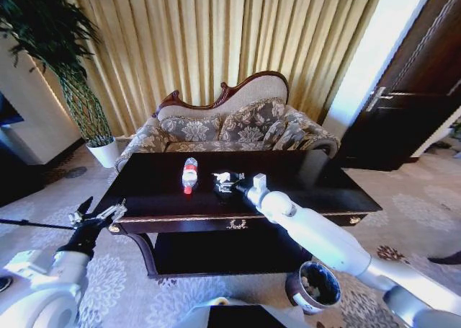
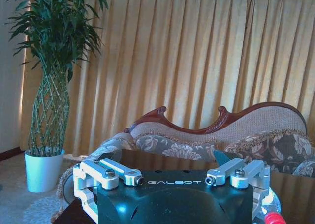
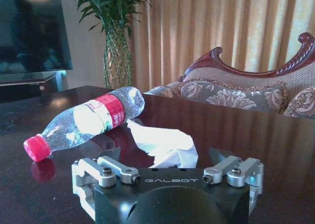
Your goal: Move to the front of the table and place the trash on the table into the trash bin.
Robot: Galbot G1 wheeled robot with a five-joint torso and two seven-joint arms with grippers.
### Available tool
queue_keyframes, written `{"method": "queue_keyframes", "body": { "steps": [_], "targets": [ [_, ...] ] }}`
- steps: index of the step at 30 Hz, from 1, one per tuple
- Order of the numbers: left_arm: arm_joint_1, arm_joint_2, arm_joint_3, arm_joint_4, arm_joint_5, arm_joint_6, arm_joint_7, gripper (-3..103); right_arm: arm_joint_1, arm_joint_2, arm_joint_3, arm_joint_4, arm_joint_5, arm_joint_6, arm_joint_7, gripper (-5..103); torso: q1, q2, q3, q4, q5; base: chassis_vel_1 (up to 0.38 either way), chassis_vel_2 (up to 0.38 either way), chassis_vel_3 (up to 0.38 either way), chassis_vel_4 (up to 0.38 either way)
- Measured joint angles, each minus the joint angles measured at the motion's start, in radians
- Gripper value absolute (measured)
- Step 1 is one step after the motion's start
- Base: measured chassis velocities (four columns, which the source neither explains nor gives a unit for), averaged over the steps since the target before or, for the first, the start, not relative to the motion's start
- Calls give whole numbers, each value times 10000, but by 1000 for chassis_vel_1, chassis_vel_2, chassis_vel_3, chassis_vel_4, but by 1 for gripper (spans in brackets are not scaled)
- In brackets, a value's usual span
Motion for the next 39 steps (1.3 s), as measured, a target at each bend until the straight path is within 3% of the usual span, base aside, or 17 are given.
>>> {"method": "queue_keyframes", "body": {
  "steps": [5, 8, 11, 13, 14, 19, 20, 22, 26, 33, 39],
  "targets": [
    [24, -6, -1, 0, 0, 0, -4, 100, 107, 78, -14, -64, 22, 19, 176, 80, 0, 0, 0, 1, -2, 0, 0, 0, 0],
    [34, -6, -4, 0, 0, 0, -4, 100, 113, 77, -14, -65, 29, 24, 189, 74, 0, 0, 0, 1, -1, 0, 0, 0, 0],
    [31, -5, -1, 0, 0, -6, 2, 100, 117, 65, -7, -51, 41, 35, 233, 58, 0, 0, 0, 0, 0, 0, 0, 0, 0],
    [25, -4, 7, 0, 1, -6, 4, 100, 117, 64, -2, -48, 42, 37, 241, 58, 0, 0, 0, 1, -1, 0, 0, 0, 0],
    [16, -3, 25, 0, 5, -10, 8, 100, 104, 64, 17, -46, 43, 45, 255, 47, 0, 0, 0, 1, -2, 0, 0, 0, 0],
    [15, -15, 34, 0, 11, -23, 15, 100, 70, 52, 57, -39, 43, 62, 270, 37, 0, 0, 0, 0, -1, 0, 0, 0, 0],
    [21, -21, 35, 0, 14, -30, 21, 100, 67, 35, 74, -28, 45, 69, 281, 25, 0, 0, 0, 0, 0, 0, 0, 0, 0],
    [24, -24, 35, 0, 14, -32, 23, 100, 67, 26, 79, -17, 47, 70, 287, 25, 0, 0, 0, 1, -1, 0, 0, 0, 0],
    [20, -29, 57, 0, 17, -42, 34, 100, 73, -14, 122, 54, 98, 75, 418, 4, 0, 0, 0, 1, -1, 0, 0, 0, 0],
    [-22, -18, 136, 0, 17, -46, 38, 100, -16, -69, 537, 295, 265, 82, 784, 1, 0, 0, 0, 2, 0, 0, 0, 0, 0],
    [-63, -7, 156, 43, 17, -236, 44, 100, -1346, -639, 2602, 955, 441, 138, 1423, 1, 0, 0, 0, -1, 3, 0, 0, 0, 0]
  ]
}}
